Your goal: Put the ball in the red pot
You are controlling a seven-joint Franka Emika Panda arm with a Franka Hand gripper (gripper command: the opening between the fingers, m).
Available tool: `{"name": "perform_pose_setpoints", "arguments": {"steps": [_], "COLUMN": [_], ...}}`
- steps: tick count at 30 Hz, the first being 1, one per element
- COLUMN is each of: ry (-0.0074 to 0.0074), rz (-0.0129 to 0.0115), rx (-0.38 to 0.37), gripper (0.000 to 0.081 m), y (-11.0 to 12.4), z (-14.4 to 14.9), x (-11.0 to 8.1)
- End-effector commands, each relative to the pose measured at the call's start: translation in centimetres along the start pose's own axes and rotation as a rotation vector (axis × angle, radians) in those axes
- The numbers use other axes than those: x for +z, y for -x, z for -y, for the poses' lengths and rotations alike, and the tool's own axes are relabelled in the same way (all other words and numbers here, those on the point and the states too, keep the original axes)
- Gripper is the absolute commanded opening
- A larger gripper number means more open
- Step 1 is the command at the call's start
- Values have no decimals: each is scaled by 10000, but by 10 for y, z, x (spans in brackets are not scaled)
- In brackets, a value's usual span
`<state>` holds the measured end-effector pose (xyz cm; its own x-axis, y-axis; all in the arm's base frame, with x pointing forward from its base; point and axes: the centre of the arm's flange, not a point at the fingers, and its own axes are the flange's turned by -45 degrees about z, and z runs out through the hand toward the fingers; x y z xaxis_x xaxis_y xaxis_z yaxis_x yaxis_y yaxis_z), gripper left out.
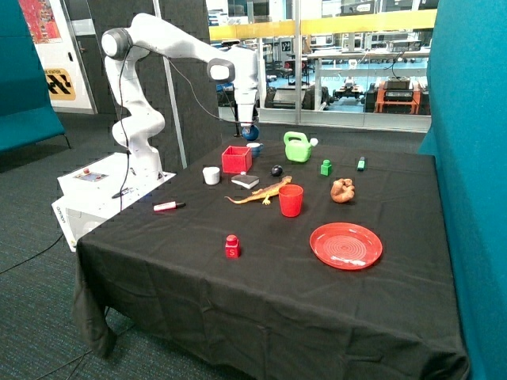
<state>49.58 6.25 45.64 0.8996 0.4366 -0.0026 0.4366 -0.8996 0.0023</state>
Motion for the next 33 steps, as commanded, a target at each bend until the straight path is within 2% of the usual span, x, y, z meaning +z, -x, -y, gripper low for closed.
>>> {"name": "perform_pose_setpoints", "arguments": {"steps": [1, 20, 33], "ry": [-22, -19, -19], "rz": [-27, -29, -29], "rx": [-622, -2467, -2736], "gripper": [0, 0, 0], "y": [5, 22, 32], "z": [30, 103, 115], "x": [-1, 9, 27]}}
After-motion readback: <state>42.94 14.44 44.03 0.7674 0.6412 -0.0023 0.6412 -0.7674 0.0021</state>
